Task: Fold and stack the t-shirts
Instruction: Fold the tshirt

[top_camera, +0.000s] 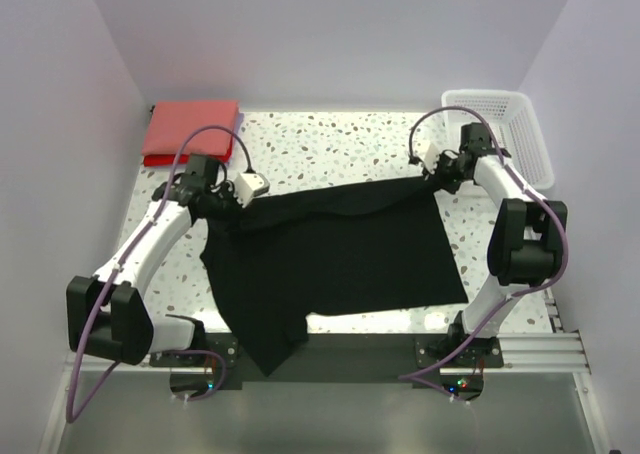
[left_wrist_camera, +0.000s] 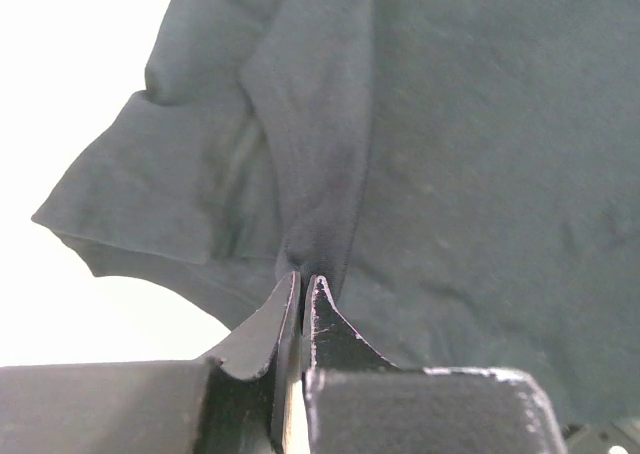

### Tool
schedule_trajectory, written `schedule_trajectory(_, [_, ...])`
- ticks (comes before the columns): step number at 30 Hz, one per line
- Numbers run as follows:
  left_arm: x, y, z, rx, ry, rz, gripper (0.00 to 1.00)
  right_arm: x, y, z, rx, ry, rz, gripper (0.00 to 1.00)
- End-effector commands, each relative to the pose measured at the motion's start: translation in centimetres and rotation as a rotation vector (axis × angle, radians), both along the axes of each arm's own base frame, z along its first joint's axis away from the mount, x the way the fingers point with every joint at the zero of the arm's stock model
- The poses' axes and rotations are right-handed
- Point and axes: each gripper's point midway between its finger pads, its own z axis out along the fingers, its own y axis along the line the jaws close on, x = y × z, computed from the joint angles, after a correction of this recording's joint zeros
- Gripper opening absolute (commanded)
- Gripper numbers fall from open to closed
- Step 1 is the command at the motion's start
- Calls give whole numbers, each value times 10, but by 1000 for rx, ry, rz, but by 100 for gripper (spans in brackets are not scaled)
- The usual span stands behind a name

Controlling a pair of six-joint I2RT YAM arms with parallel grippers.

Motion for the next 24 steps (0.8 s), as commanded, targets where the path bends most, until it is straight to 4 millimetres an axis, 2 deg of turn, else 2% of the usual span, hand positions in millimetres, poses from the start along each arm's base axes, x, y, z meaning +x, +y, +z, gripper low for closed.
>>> schedule_trajectory(1, [-26, -11, -6, -20, 67, -96, 0, -11, 7, 0, 9, 7, 55, 0])
schedule_trajectory(4, [-38, -13, -20, 0, 103, -131, 0, -16, 6, -6, 2, 27, 56, 0])
schedule_trajectory(5, [-44, -16, -23, 11, 117, -161, 6, -19, 6, -8, -6, 32, 67, 0])
schedule_trajectory(6, [-48, -16, -26, 16, 133, -176, 14, -21, 6, -9, -13, 42, 77, 5])
schedule_trajectory(8, [-52, -15, -25, 13, 156, -188, 36, -32, 4, -10, -29, 88, 102, 22])
schedule_trajectory(9, [-42, -14, -16, -3, 132, -170, 42, -35, 5, -8, -25, 102, 100, 42])
schedule_trajectory(10, [-31, -4, -10, -66, 136, -94, 46, -42, 5, -6, -19, 131, 95, 49])
schedule_trajectory(11, [-21, 5, -5, -103, 136, -47, 50, -40, 6, 5, -10, 116, 75, 54])
schedule_trajectory(12, [2, 13, 15, -138, 94, 1, 50, -40, 8, 11, 4, 113, 66, 59])
schedule_trajectory(13, [17, 33, 11, -196, 142, 101, 51, -42, 10, 17, 19, 114, 58, 64])
schedule_trajectory(14, [37, 44, 28, -227, 111, 150, 55, -39, 14, 29, 43, 96, 39, 66])
schedule_trajectory(15, [49, 53, 30, -256, 112, 204, 56, -37, 18, 39, 69, 81, 28, 73])
schedule_trajectory(16, [59, 59, 23, -298, 157, 287, 56, -34, 21, 45, 86, 72, 8, 75])
schedule_trajectory(17, [78, 73, 28, -302, 112, 342, 56, -28, 28, 54, 114, 66, -19, 75])
schedule_trajectory(18, [88, 80, 20, -303, 124, 399, 56, -24, 34, 53, 136, 76, -29, 75])
schedule_trajectory(19, [105, 91, 22, -323, 94, 482, 56, -14, 42, 60, 163, 65, -68, 70])
schedule_trajectory(20, [113, 96, 12, -335, 114, 525, 56, -7, 38, 50, 151, 80, -109, 67])
schedule_trajectory(22, [136, 109, 12, -379, 100, 646, 54, 9, 60, 49, 155, 66, -126, 59])
schedule_trajectory(23, [142, 111, -1, -393, 137, 676, 54, 14, 64, 44, 148, 69, -135, 56])
schedule_trajectory(24, [146, 110, -4, -419, 160, 718, 54, 21, 65, 31, 127, 83, -155, 53])
